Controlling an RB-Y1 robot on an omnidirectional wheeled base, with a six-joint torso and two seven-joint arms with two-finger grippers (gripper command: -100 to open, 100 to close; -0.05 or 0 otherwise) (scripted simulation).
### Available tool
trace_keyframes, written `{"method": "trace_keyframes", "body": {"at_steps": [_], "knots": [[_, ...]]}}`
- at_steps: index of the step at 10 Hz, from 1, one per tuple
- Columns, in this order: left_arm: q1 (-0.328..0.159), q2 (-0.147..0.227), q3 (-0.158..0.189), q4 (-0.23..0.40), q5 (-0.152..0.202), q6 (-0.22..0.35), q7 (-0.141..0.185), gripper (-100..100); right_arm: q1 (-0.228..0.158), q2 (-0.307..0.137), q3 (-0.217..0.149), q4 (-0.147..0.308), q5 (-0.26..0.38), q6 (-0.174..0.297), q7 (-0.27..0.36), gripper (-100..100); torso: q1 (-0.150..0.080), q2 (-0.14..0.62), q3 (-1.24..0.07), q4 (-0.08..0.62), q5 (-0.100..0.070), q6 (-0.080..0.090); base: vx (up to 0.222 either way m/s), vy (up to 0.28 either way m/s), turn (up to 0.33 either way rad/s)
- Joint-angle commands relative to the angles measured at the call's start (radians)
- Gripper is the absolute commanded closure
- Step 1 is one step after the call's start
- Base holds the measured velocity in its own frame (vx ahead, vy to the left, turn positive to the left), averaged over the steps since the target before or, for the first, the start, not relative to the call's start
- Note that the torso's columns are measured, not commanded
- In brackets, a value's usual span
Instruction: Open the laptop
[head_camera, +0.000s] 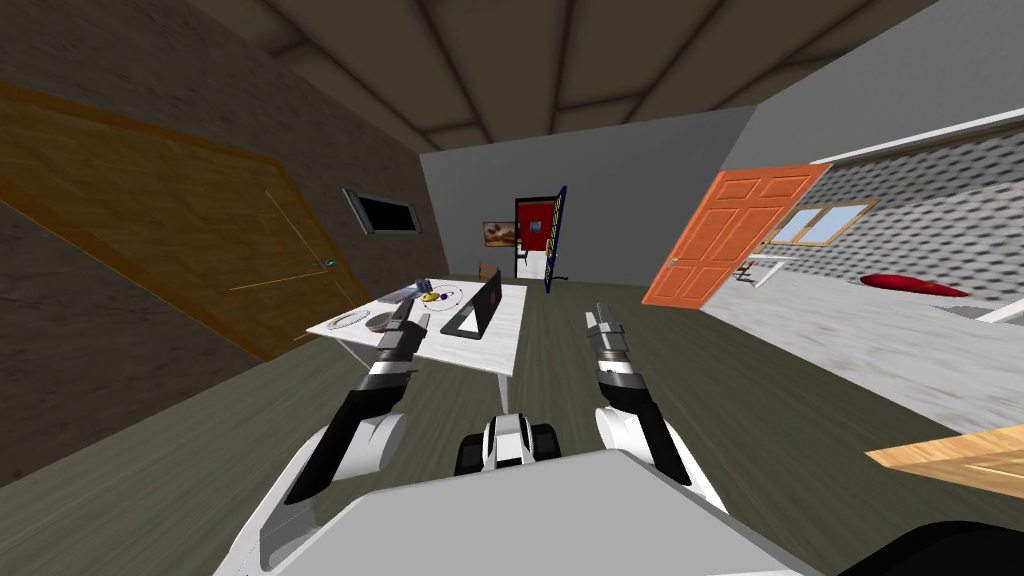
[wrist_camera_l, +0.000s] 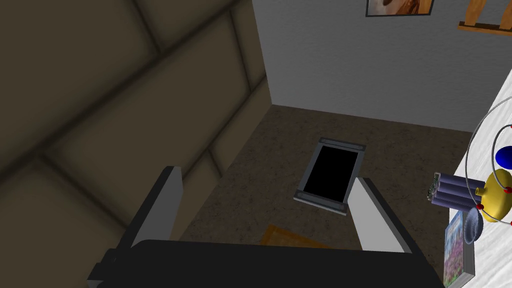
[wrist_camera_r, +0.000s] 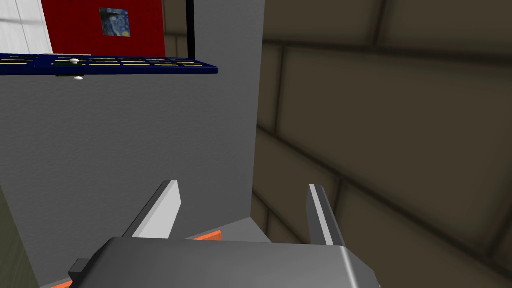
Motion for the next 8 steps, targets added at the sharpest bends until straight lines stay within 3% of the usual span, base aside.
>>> {"method": "trace_keyframes", "body": {"at_steps": [1,8], "knots": [[-0.024,0.026,-0.01,0.015,-0.013,0.058,0.002,-100,0.0,0.0,0.0,0.0,0.0,0.0,0.0,0,0.0,0.0,0.0,0.0,0.0,0.0,0.011,-0.009,-0.077],[-0.086,0.11,-0.031,0.059,-0.046,0.195,0.009,-100,0.0,0.0,0.0,0.0,0.0,0.0,0.0,0,0.0,0.0,0.0,0.0,0.0,0.0,0.011,-0.007,-0.093]]}}
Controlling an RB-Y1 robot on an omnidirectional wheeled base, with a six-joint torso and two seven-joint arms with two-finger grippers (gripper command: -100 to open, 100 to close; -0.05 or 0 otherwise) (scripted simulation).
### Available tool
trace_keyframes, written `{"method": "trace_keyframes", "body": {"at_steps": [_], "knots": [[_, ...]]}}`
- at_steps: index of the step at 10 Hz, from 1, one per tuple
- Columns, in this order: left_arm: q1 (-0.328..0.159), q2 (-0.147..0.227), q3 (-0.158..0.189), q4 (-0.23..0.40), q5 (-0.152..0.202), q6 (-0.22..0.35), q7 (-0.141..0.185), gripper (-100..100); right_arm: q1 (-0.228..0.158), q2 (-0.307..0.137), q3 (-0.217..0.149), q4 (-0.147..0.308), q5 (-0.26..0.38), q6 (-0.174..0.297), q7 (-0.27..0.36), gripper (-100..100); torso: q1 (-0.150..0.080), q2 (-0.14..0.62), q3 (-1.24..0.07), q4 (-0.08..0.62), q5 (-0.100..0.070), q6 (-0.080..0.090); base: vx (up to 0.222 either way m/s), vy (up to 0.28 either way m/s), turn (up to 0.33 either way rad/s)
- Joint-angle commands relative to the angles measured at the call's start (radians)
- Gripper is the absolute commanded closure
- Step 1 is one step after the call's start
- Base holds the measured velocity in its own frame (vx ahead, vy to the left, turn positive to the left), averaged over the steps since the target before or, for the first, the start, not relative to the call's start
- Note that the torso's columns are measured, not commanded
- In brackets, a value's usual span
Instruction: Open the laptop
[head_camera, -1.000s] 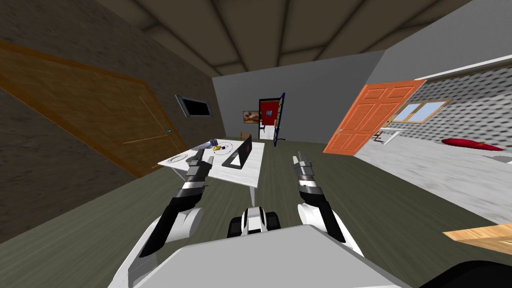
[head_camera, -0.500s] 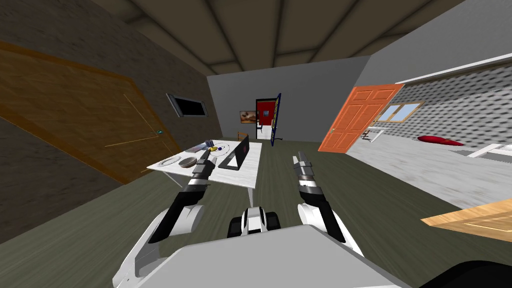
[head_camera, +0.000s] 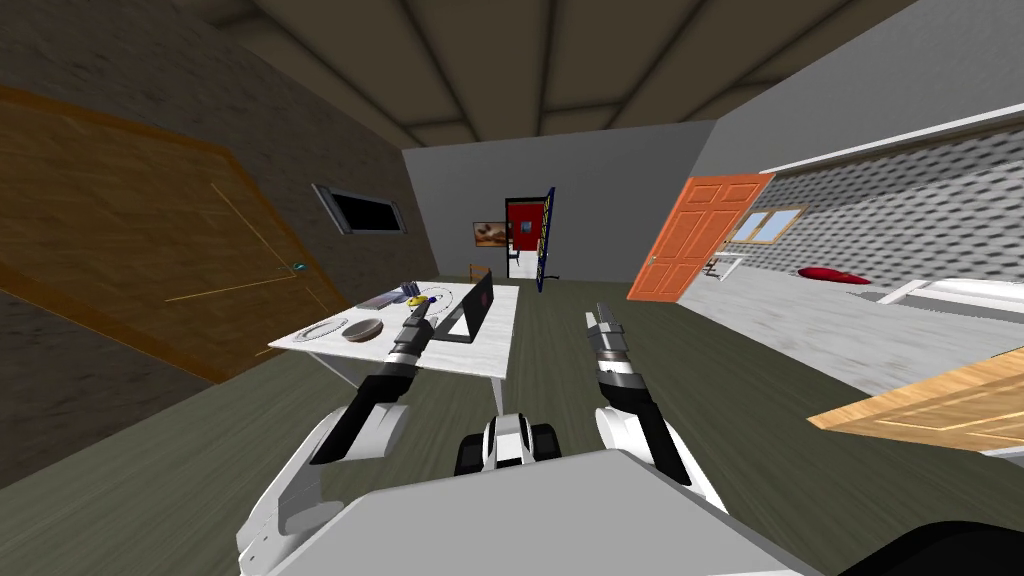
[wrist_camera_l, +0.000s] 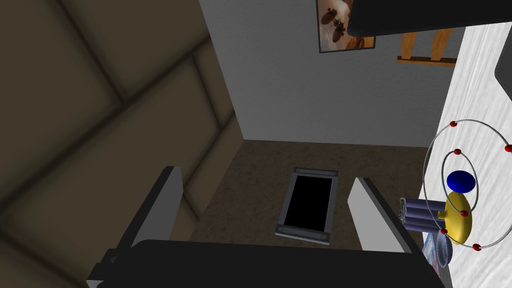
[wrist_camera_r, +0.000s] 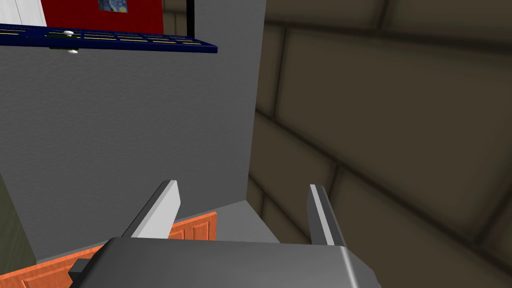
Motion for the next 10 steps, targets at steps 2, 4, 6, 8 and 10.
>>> {"method": "trace_keyframes", "body": {"at_steps": [2,4,6,8,10], "knots": [[-0.029,0.046,-0.013,0.021,-0.017,0.071,0.002,-100,0.0,0.0,0.0,0.0,0.0,0.0,0.0,0,0.0,0.0,0.0,0.0,0.0,0.0,0.012,-0.008,-0.058],[-0.046,0.076,-0.018,0.032,-0.026,0.108,0.004,-100,0.0,0.0,0.0,0.0,0.0,0.0,0.0,0,0.0,0.0,0.0,0.0,0.0,0.0,0.011,-0.007,-0.09],[-0.064,0.107,-0.025,0.046,-0.036,0.149,0.006,-100,0.0,0.0,0.0,0.0,0.0,0.0,0.0,0,0.0,0.0,0.0,0.0,0.0,0.0,0.013,-0.006,-0.084],[-0.084,0.14,-0.032,0.06,-0.046,0.194,0.008,-100,0.0,0.0,0.0,0.0,0.0,0.0,0.0,0,0.0,0.0,0.0,0.0,0.0,0.0,0.014,-0.007,-0.096],[-0.105,0.172,-0.039,0.076,-0.057,0.24,0.011,-100,0.0,0.0,0.0,0.0,0.0,0.0,0.0,0,0.0,0.0,0.0,0.0,0.0,0.0,0.013,-0.007,-0.108]]}}
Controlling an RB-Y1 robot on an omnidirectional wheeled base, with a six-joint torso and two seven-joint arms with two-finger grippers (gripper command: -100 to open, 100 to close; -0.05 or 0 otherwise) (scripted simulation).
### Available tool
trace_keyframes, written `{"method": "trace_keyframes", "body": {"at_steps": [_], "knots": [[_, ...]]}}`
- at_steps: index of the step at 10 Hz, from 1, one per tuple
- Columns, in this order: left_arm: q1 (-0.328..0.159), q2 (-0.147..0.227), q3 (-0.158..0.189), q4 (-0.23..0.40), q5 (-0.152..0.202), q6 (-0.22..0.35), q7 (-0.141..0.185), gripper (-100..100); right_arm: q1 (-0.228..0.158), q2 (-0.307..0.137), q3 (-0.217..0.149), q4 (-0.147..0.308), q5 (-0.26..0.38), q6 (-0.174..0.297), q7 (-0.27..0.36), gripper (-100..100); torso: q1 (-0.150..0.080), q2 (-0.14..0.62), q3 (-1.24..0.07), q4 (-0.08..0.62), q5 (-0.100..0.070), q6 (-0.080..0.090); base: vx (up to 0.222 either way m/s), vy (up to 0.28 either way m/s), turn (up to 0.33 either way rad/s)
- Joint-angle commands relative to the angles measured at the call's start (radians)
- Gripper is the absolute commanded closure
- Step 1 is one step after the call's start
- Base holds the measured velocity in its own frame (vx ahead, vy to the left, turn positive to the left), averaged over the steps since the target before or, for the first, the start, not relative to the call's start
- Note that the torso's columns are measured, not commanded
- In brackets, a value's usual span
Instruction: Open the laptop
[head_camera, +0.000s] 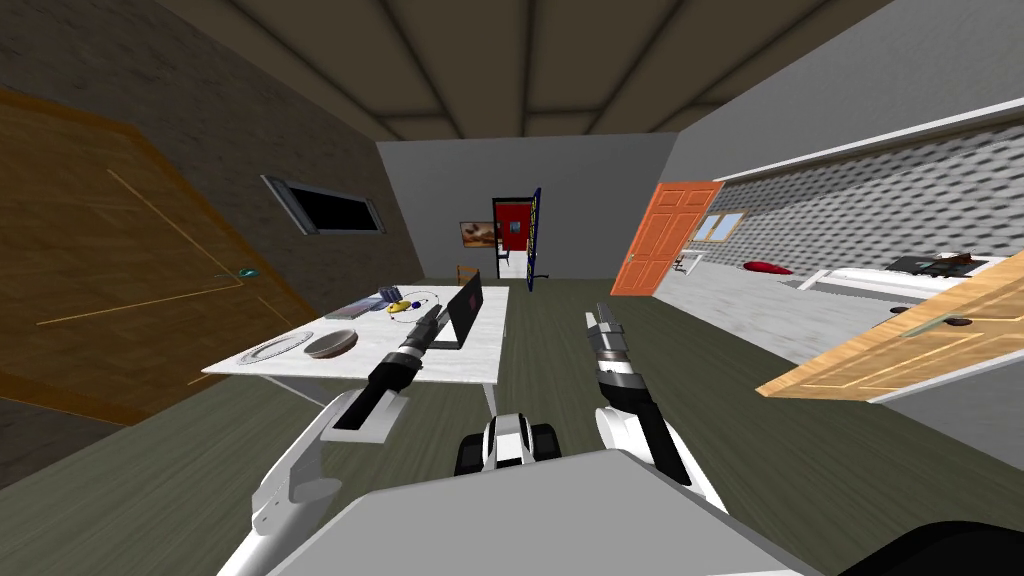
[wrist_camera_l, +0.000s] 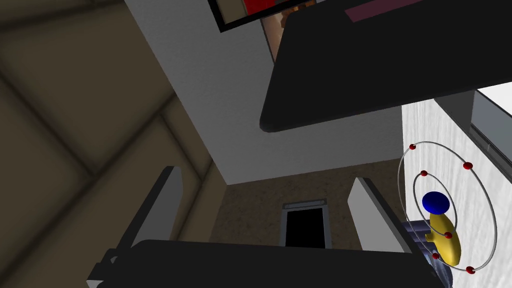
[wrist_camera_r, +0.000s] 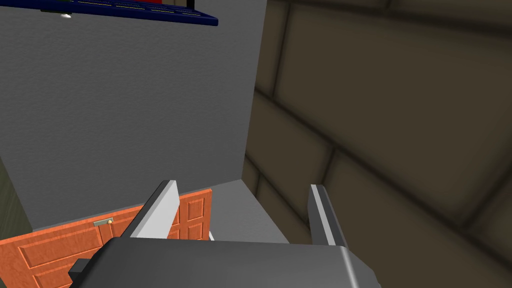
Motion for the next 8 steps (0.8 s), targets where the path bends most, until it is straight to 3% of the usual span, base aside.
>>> {"method": "trace_keyframes", "body": {"at_steps": [1,8], "knots": [[-0.035,0.046,-0.007,0.027,-0.011,0.064,0.005,-100,0.0,0.0,0.0,0.0,0.0,0.0,0.0,0,0.0,0.0,0.0,0.0,0.0,0.0,0.012,-0.005,-0.102],[-0.093,0.134,-0.027,0.073,-0.041,0.193,0.012,-100,0.0,0.0,0.0,0.0,0.0,0.0,0.0,0,0.0,0.0,0.0,0.0,0.0,0.0,0.013,-0.005,-0.083]]}}
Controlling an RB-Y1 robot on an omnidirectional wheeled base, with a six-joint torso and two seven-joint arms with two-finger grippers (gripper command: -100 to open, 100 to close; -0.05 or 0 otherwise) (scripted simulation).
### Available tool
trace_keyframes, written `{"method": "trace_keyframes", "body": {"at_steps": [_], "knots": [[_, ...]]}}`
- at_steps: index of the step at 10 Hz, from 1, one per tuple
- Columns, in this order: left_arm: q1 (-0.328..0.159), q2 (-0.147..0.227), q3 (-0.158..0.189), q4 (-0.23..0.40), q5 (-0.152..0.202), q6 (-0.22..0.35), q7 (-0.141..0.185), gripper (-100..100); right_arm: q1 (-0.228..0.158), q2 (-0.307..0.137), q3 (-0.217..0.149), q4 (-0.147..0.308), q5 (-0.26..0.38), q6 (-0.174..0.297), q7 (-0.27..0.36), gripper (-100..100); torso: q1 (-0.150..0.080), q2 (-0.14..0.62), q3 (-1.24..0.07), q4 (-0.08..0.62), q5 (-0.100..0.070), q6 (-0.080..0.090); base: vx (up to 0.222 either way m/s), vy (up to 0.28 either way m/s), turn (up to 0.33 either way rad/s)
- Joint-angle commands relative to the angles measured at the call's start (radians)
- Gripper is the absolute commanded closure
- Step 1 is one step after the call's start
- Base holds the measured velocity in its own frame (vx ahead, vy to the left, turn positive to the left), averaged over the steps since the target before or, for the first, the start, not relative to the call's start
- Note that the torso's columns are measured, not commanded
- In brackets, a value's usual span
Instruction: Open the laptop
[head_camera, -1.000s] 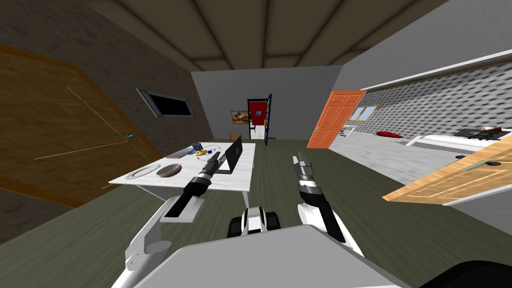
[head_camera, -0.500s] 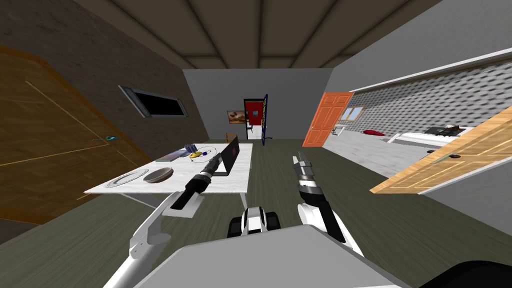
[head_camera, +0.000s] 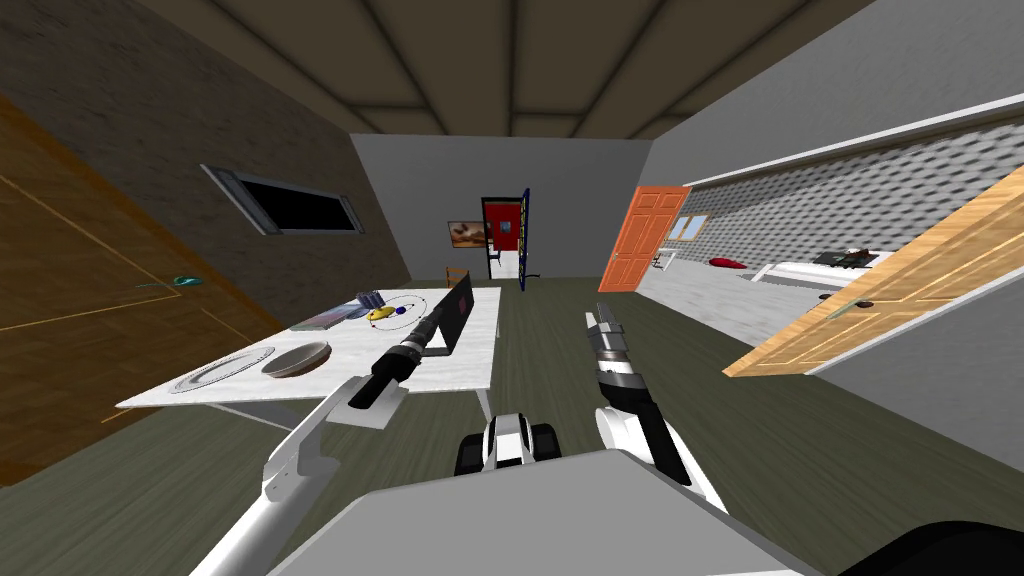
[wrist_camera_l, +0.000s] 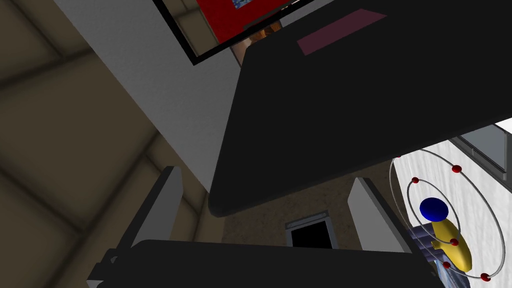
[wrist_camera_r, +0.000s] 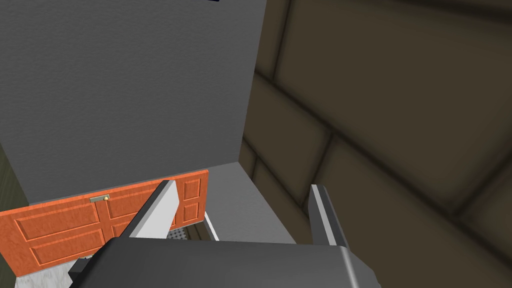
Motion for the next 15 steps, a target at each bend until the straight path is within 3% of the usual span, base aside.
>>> {"method": "trace_keyframes", "body": {"at_steps": [1,2,3,6,7,14,15], "knots": [[-0.009,0.016,-0.001,0.005,-0.001,0.018,0.002,-100,0.0,0.0,0.0,0.0,0.0,0.0,0.0,0,0.0,0.0,0.0,0.0,0.0,0.0,0.003,0.0,-0.019],[-0.011,0.018,-0.001,0.006,-0.001,0.022,0.002,-100,0.0,0.0,0.0,0.0,0.0,0.0,0.0,0,0.0,0.0,0.0,0.0,0.0,0.0,0.0,0.0,0.0],[-0.01,0.018,-0.001,0.006,-0.001,0.022,0.002,100,0.0,0.0,0.0,0.0,0.0,0.0,0.0,0,0.0,0.0,0.0,0.0,0.0,0.0,0.0,0.0,0.0],[-0.054,-0.001,0.049,0.096,0.054,-0.007,0.054,100,0.0,0.0,0.0,0.0,0.0,0.0,0.0,0,0.004,0.0,0.0,-0.002,0.005,0.003,-0.069,0.062,-0.135],[-0.054,-0.001,0.049,0.097,0.054,-0.007,0.054,100,0.0,0.0,0.0,0.0,0.0,0.0,0.0,0,0.004,0.0,0.001,-0.002,0.005,0.003,-0.067,0.06,-0.043],[-0.155,-0.044,0.165,0.308,0.183,-0.076,0.175,100,0.0,0.0,0.0,0.0,0.0,0.0,0.0,0,-0.003,0.002,0.001,0.001,-0.001,0.001,-0.095,0.071,-0.147],[-0.145,-0.044,0.153,0.295,0.167,-0.072,0.16,100,0.0,0.0,0.0,0.0,0.0,0.0,0.0,0,-0.002,0.003,0.002,0.002,-0.001,0.0,-0.055,0.031,-0.036]]}}
